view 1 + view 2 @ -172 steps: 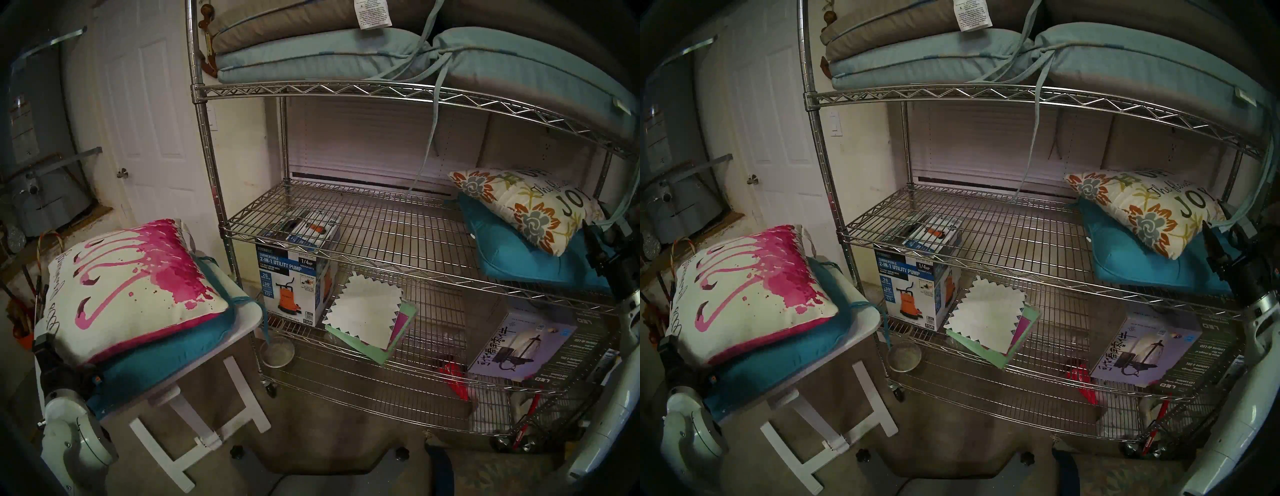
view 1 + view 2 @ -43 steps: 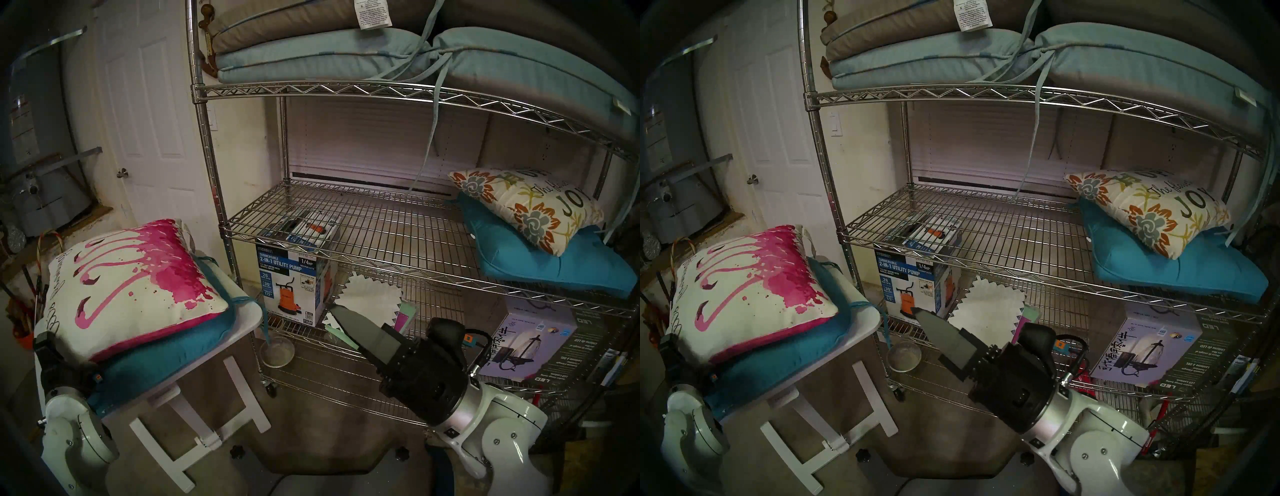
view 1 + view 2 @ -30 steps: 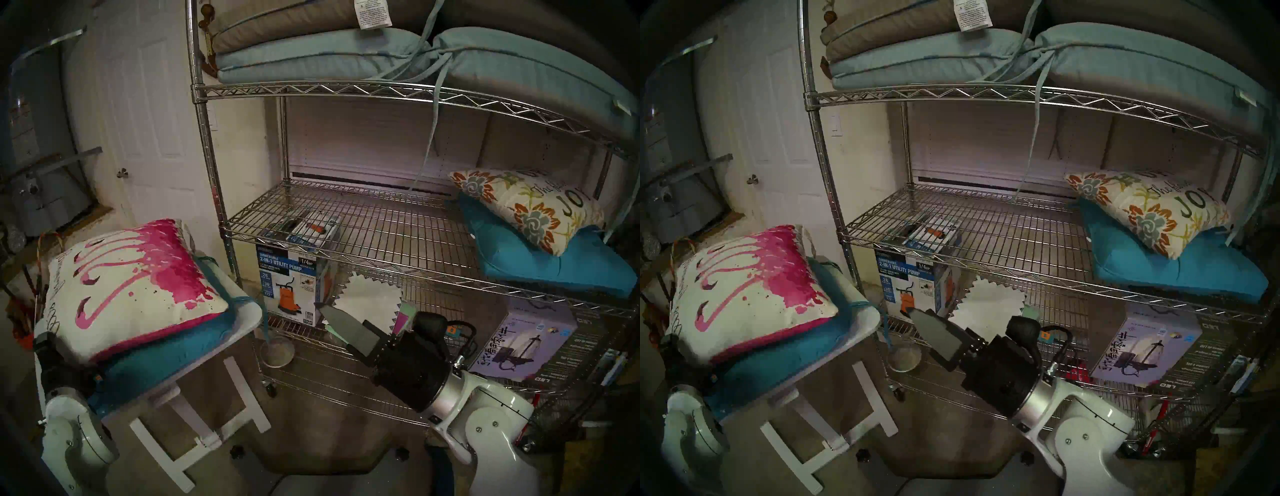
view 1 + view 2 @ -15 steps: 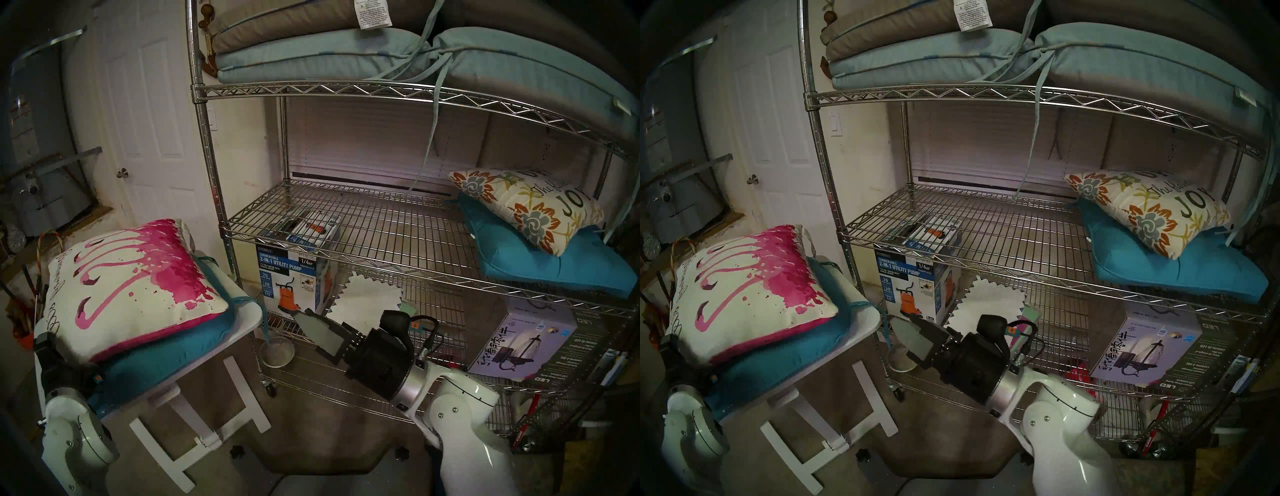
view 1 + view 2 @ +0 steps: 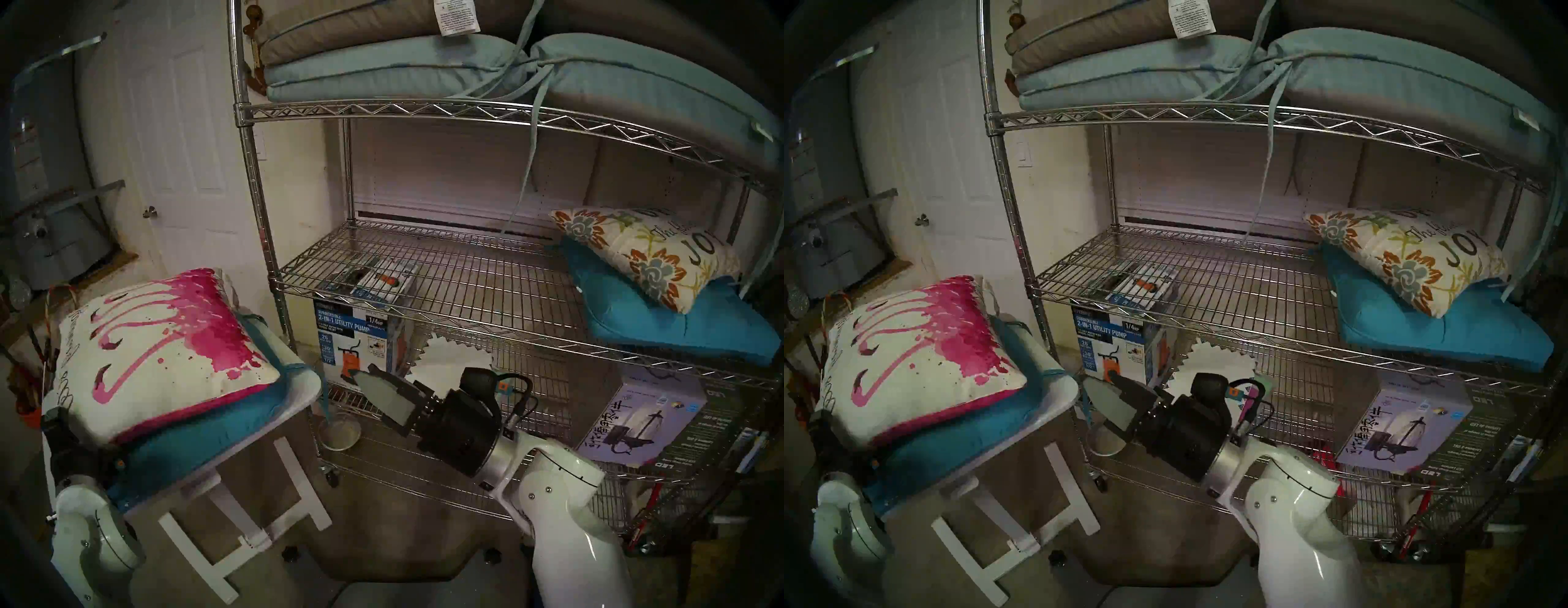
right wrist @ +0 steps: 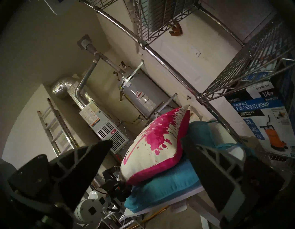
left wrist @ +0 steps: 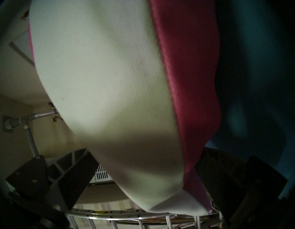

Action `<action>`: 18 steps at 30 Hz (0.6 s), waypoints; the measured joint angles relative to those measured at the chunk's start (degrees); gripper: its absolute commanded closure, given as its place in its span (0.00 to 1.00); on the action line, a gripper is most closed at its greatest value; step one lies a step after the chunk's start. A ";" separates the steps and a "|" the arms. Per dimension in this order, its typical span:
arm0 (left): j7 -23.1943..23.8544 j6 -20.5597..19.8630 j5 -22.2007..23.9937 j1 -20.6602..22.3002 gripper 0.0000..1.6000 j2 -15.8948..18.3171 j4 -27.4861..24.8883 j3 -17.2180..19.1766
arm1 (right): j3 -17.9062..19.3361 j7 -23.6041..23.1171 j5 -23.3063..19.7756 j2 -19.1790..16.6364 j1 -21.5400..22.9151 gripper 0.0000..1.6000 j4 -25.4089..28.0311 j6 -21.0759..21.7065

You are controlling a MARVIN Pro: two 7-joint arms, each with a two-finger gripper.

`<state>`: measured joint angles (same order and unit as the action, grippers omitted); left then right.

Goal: Put cushion on the shelf

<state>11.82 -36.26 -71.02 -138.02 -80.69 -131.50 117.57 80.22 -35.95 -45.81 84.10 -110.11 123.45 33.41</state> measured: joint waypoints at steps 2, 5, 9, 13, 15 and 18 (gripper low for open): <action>0.00 0.03 -0.01 0.00 0.00 -0.02 0.00 0.01 | -0.01 -0.08 -0.01 0.01 0.09 0.00 -0.02 -0.05; 0.00 0.06 -0.03 0.01 0.00 -0.05 0.00 0.02 | -0.17 -0.31 0.08 0.00 0.50 0.00 -0.42 -0.33; 0.00 0.11 -0.06 0.01 0.00 -0.09 -0.01 0.03 | -1.19 -0.63 0.98 0.04 2.50 0.00 -3.33 -0.71; 0.01 0.14 -0.09 0.01 0.00 -0.11 -0.01 0.03 | -2.39 -0.75 2.56 0.38 4.73 0.00 -6.19 -1.07; 0.02 0.16 -0.11 0.01 0.00 -0.13 -0.01 0.04 | -2.84 -0.77 3.44 0.79 5.93 0.00 -7.69 -1.29; 0.03 0.18 -0.14 0.02 0.00 -0.15 0.00 0.04 | -3.23 -0.78 4.53 1.58 7.74 0.00 -9.84 -1.67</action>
<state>11.85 -36.08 -71.16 -138.00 -80.83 -131.50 117.61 76.99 -36.73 -41.28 85.68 -102.36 113.61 31.74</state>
